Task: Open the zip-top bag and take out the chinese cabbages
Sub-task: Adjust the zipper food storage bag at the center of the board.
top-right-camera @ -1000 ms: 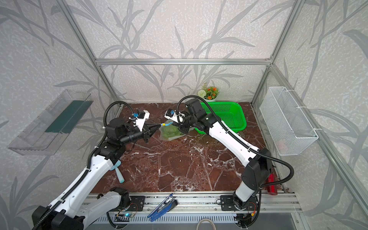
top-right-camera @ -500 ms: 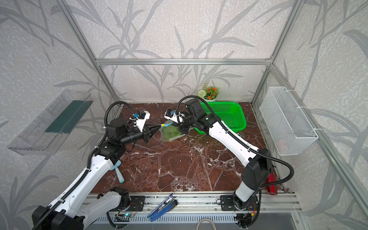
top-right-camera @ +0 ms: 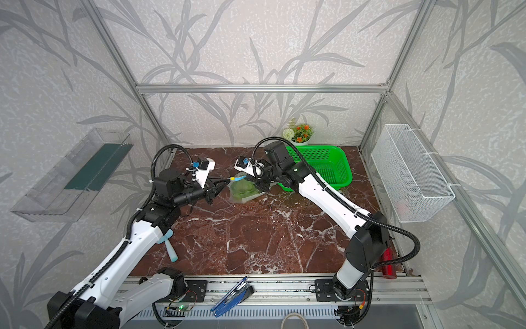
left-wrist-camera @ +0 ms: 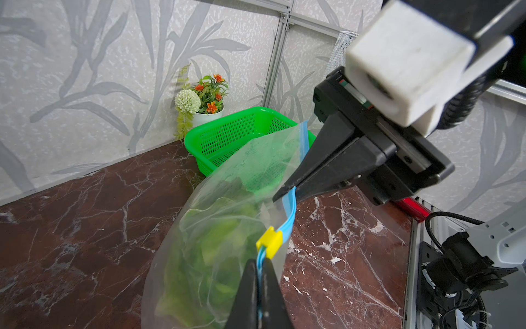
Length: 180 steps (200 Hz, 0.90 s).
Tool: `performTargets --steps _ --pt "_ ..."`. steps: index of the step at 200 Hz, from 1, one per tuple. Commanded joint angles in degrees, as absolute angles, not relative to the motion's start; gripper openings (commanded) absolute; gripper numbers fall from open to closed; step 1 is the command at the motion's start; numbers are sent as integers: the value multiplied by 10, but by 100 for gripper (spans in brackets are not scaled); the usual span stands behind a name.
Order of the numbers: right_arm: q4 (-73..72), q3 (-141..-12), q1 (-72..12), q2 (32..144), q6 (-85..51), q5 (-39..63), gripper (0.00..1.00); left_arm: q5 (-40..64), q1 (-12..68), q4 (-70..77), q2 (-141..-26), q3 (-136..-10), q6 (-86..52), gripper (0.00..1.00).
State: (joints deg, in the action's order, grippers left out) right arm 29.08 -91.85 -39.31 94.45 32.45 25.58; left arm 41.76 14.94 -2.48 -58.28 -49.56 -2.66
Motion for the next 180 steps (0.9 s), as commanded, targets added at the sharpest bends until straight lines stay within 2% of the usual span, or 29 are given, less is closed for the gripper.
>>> performTargets --steps 1,7,23,33,45,58,86,92,104,111,138,161,180 --pt "282 -925 -397 918 312 277 6 438 151 -6 -584 -508 -22 0" --pt "284 -928 -396 917 313 278 17 437 152 -2 -584 -508 -23 0" --pt "295 -937 -396 911 319 285 56 432 151 4 -584 -509 -23 0" --pt "302 -942 -397 906 324 289 72 428 151 7 -584 -508 -20 0" --pt "314 -950 -396 901 334 295 83 425 151 9 -586 -510 -17 0" --pt "332 -965 -395 899 345 306 88 430 151 9 -591 -512 -12 0" --pt "389 -1026 -393 923 376 334 89 451 151 4 -602 -522 -2 0" --pt "406 -1044 -390 933 385 345 85 454 151 1 -604 -525 0 0" --pt "444 -1091 -387 958 394 361 67 458 151 -1 -606 -530 4 0" --pt "476 -1124 -385 974 400 374 60 457 151 -2 -606 -531 6 0" --pt "622 -1276 -383 1071 439 411 59 456 151 -6 -605 -533 12 0" --pt "688 -1363 -383 1132 452 415 45 456 151 -5 -599 -530 13 0" --pt "706 -1385 -383 1150 455 441 45 449 151 -9 -598 -531 18 0"
